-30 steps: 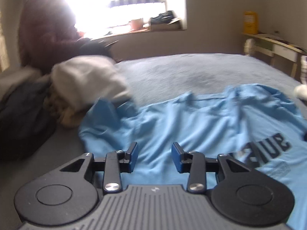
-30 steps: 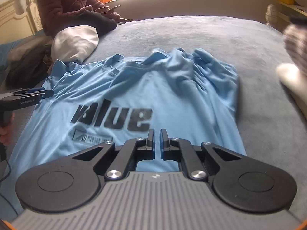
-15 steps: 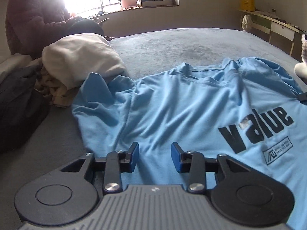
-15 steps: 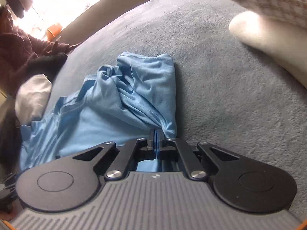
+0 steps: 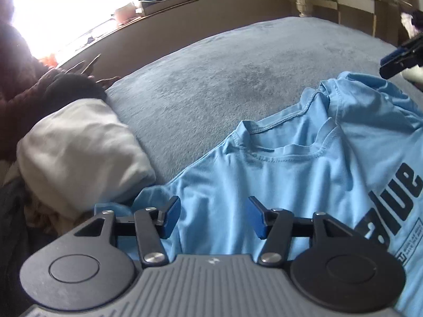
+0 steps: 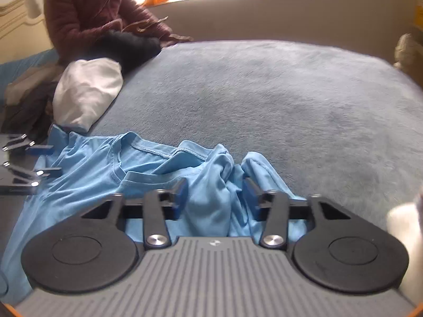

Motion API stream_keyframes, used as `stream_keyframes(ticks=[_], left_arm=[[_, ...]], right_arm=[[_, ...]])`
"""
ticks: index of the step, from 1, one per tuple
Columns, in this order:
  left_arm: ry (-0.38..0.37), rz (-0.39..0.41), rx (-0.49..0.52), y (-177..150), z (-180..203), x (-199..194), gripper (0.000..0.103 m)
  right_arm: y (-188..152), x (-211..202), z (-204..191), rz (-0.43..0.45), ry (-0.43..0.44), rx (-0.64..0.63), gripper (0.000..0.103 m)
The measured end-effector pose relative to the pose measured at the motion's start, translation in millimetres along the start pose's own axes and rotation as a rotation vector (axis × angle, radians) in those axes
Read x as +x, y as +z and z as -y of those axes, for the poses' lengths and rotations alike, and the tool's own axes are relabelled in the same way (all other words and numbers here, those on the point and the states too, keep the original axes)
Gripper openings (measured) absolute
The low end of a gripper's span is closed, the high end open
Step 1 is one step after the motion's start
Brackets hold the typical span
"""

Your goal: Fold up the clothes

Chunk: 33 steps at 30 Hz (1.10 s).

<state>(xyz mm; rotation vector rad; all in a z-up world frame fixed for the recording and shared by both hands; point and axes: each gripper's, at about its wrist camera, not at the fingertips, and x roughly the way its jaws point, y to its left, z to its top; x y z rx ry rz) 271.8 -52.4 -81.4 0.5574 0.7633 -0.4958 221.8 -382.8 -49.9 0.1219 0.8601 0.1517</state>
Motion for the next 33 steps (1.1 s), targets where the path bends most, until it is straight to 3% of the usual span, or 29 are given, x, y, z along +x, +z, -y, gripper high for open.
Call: stream_keyframes(ticks=[3,7,10,11,12,13,14,15,16,18,23,28,30,31,33], left_arm=[[0.047,-0.001,0.067,8.0,-1.9,27.5,0.055],[0.062,-0.052,-0.017,2.3,-19.4,55.4,0.052],[0.047,-0.040,-0.122,-1.9,-27.7,60.3,0.052],[0.044,-0.040,-0.148,-1.7,-27.8,61.3,0.050],[0.040,-0.041,-0.147,-0.4,-25.2,61.3,0.040],[0.039,-0.043,-0.138,1.3,-21.6,61.3,0.027],[0.053,-0.047,-0.101,3.9,-14.4,60.8,0.022],[0.082,-0.048,-0.052,5.8,-4.5,59.2,0.013],[0.114,-0.043,0.004,6.9,5.9,57.8,0.004],[0.161,-0.029,0.039,3.1,12.1,56.5,0.003],[0.253,-0.003,0.022,-12.7,7.0,55.2,0.003],[0.248,0.001,-0.016,-13.7,2.2,53.6,0.008],[0.230,0.008,-0.044,-8.7,-0.6,49.1,0.014],[0.220,0.015,-0.065,-6.8,-4.1,44.8,0.023],[0.201,0.041,-0.119,-3.1,-13.3,33.4,0.039]], right_arm=[[19.3,21.4,16.5,-0.081,0.012,-0.038,0.062],[28.7,48.9,26.1,-0.106,-0.019,-0.080,0.062],[26.6,70.3,31.3,-0.125,0.001,-0.056,0.062],[23.5,78.1,32.4,-0.140,0.009,-0.041,0.062],[19.7,84.8,33.7,-0.155,0.013,-0.025,0.062],[16.6,88.3,31.8,-0.161,0.005,-0.026,0.058],[14.0,89.2,27.3,-0.162,-0.013,-0.041,0.046],[11.4,90.1,22.8,-0.163,-0.030,-0.057,0.023],[9.6,88.2,18.1,-0.158,-0.044,-0.064,0.010],[7.1,78.2,8.8,-0.133,-0.070,-0.070,0.007],[-7.2,42.8,1.6,-0.028,-0.297,-0.152,0.007],[-21.9,55.7,21.2,-0.044,-0.316,-0.125,0.010],[-21.3,57.3,22.2,-0.018,-0.315,-0.129,0.022],[-18.0,52.8,23.1,-0.006,-0.310,-0.114,0.026],[-9.7,34.5,25.1,0.046,-0.281,-0.081,0.044]])
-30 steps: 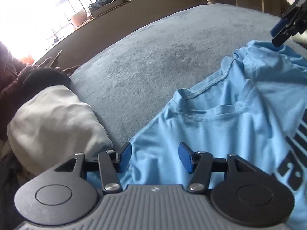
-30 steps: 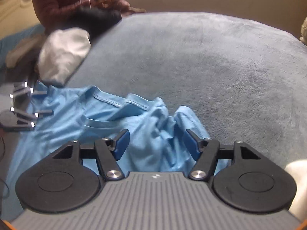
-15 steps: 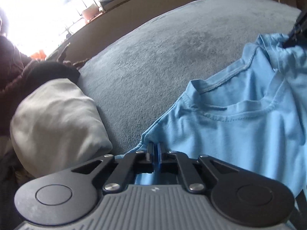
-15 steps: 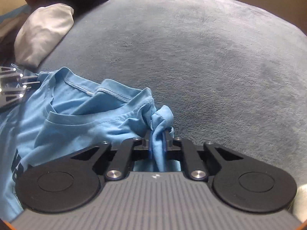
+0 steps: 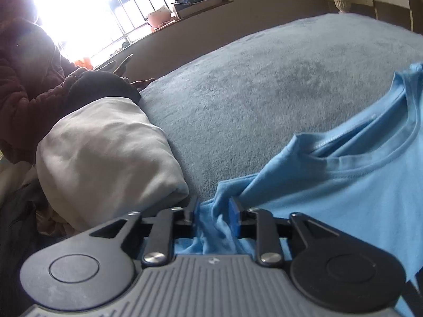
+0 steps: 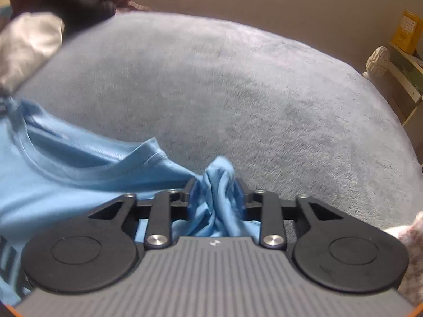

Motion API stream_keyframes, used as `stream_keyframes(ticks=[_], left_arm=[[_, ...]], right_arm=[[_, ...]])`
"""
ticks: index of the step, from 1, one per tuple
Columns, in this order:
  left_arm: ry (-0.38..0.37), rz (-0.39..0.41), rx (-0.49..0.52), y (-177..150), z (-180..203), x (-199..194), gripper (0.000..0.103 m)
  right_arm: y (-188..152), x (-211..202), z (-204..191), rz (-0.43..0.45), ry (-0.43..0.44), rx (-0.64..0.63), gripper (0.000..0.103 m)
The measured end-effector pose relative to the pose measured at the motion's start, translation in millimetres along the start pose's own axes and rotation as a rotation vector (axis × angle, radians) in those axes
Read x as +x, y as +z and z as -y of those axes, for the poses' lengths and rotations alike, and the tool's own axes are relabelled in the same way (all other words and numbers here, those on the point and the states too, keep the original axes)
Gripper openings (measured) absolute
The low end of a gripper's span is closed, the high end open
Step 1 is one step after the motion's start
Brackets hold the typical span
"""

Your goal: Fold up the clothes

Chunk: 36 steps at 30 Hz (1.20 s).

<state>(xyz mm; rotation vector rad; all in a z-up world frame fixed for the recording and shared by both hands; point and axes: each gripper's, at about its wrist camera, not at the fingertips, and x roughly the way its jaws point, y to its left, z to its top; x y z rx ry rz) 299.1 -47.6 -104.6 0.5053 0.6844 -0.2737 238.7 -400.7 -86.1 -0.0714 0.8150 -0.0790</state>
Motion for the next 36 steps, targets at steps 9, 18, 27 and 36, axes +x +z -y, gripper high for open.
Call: stream_keyframes(ticks=[9,18,27,36], left_arm=[[-0.174,0.048,-0.137,31.8,-0.1,-2.8,0.049],[-0.173,-0.045,-0.168,39.2,36.8,42.9,0.008],[-0.097,0.068,-0.280,37.8,33.3,42.1,0.006],[-0.071,0.059,-0.283,29.2,33.2,49.5,0.012]], right_arm=[[33.5,-9.6,-3.1,0.055,0.206,0.030,0.053],[36.8,60.6,-45.6,-0.164,0.209,0.046,0.008],[37.6,45.4,-43.8,0.013,0.171,0.094,0.005],[29.9,62.3,-45.9,-0.027,0.101,0.113,0.007]])
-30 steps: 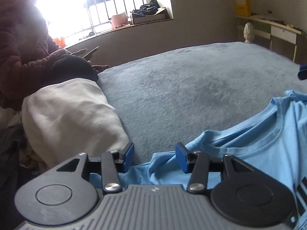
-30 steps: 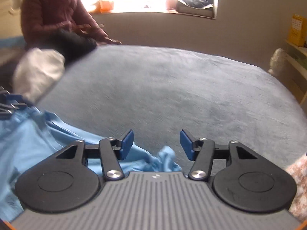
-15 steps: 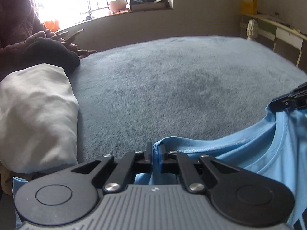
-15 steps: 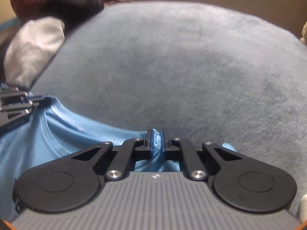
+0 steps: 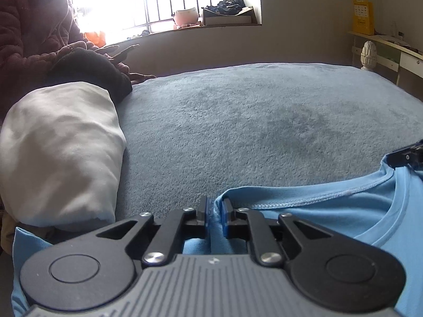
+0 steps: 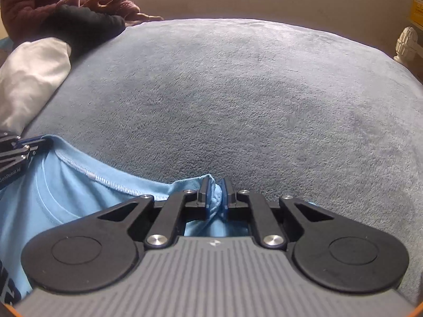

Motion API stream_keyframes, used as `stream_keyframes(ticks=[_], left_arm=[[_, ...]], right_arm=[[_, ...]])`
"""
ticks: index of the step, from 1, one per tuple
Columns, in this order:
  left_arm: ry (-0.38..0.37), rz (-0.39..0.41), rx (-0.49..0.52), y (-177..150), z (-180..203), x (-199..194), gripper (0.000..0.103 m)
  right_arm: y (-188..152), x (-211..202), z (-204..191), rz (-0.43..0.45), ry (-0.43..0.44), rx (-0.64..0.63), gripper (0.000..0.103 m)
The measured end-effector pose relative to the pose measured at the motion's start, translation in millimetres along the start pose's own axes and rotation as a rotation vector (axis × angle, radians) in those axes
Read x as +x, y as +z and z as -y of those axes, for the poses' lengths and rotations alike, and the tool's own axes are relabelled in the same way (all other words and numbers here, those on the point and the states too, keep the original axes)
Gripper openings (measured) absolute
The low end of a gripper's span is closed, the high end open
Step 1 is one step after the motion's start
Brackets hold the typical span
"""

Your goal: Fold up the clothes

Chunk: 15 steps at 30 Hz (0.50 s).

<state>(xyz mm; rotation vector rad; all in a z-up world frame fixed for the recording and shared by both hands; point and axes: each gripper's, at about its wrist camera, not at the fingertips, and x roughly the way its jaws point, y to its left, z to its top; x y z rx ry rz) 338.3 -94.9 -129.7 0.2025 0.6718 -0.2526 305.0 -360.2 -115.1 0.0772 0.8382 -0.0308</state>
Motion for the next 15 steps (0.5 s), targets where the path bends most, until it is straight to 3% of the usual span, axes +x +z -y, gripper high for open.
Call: stream_keyframes(ticks=[5,8,10,13,15], left_arm=[[0.005,0.004,-0.004,-4.3,-1.1,-3.6,0.013],[0.009,-0.008,-0.020,-3.0,-4.5,-5.0,0.027],[0.006,-0.006,-0.052,-0.1,-12.0,-8.7,0.047],[-0.014,0.018,-0.123,6.3,-33.3,-22.2,0.058],[-0.040,0.029,-0.153,10.2,-47.4,-32.5,0.059]], right_arm=[[5.9,-10.3,21.6,0.060,-0.078,0.129,0.006],[4.7,-9.6,39.0,0.042,-0.064,0.215,0.007],[3.2,-18.0,46.2,0.059,-0.037,0.267,0.008],[1.4,-36.1,49.1,0.088,0.020,0.288,0.008],[0.4,-43.8,42.9,0.079,0.081,0.244,0.008]])
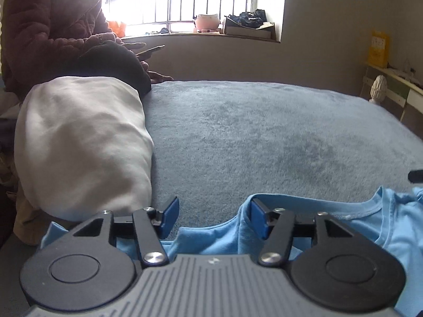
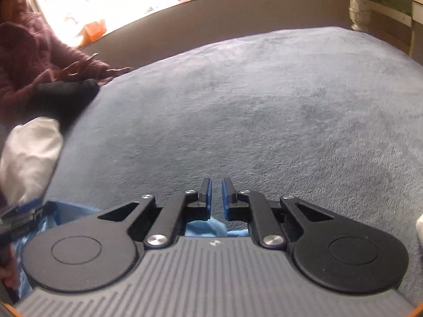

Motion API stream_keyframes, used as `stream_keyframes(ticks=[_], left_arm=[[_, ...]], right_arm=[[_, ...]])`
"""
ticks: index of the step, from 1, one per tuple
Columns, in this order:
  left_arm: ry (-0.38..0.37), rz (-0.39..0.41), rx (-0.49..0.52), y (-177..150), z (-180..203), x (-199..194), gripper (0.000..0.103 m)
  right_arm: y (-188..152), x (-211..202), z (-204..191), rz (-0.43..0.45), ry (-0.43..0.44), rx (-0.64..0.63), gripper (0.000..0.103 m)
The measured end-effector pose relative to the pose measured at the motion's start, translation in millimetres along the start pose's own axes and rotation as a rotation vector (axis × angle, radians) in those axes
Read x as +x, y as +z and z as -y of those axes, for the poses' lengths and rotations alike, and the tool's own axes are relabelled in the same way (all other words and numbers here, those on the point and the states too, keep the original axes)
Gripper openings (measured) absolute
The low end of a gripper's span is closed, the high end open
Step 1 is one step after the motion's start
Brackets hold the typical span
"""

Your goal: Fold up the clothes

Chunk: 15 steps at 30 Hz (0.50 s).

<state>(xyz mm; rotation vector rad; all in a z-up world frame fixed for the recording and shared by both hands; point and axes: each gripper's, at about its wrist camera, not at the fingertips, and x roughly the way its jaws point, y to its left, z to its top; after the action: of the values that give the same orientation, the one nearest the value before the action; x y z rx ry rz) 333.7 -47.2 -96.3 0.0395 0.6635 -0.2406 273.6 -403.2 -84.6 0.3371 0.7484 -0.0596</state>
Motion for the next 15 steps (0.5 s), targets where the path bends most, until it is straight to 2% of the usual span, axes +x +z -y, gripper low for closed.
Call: stream_keyframes(ticks=[3,5,7,8,11,15], left_arm=[[-0.014,-0.004,0.005,3.9,-13.4,-12.4,0.060],[-0.025,-0.024,-0.003,3.2,-19.3,-13.3,0.061],[-0.034,-0.047,-0.037,2.1,-23.9,-10.9,0.061],[-0.038,-0.057,-0.062,1.5,-25.9,-9.1,0.061],[-0.049,-0.084,-0.127,0.9,-28.8,-4.1,0.062],[-0.064,-0.088,-0.113,3.5,-22.9,-3.4,0.062]], right_arm=[[-6.5,4.4,-10.2,-0.087,0.090,-0.060,0.008],[-9.5,21.4,-10.6,-0.134,0.058,-0.057,0.008],[-10.5,41.7,-0.9,-0.152,0.010,0.011,0.005],[-9.5,46.5,4.9,-0.135,-0.005,0.054,0.003],[-1.2,40.0,13.0,-0.048,-0.061,0.137,0.006],[5.0,16.1,17.8,0.011,-0.052,0.160,0.008]])
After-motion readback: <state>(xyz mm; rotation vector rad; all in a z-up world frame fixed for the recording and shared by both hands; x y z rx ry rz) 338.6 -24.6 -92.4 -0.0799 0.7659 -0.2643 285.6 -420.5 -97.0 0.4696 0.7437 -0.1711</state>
